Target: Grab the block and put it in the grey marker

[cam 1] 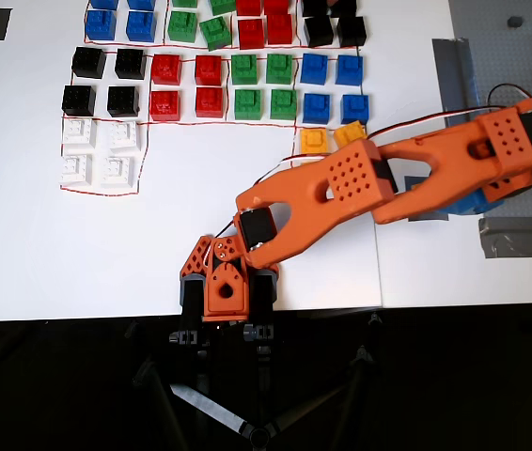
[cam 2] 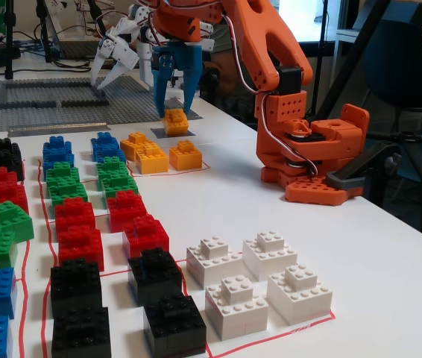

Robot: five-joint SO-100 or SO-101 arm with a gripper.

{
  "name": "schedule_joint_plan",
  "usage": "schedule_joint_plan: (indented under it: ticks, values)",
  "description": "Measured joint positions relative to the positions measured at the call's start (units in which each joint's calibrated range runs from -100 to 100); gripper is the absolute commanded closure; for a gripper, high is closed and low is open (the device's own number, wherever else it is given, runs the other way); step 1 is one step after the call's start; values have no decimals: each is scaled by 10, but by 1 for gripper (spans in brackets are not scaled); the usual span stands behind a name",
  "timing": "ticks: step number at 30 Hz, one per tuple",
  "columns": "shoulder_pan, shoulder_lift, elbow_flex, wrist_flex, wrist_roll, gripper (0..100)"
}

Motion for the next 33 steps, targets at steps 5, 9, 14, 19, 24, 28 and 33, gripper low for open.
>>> schedule_joint_plan:
  ticks: [5,9,14,19,24,28,33]
  values:
    - [-4,6,0,0,0,100]
    - [-3,11,-1,0,0,100]
    - [-1,35,-5,0,0,88]
    - [0,58,-5,0,-1,75]
    - [1,72,-5,0,-5,69]
    - [-4,72,-5,-1,-8,67]
    - [-2,72,-14,-1,-8,65]
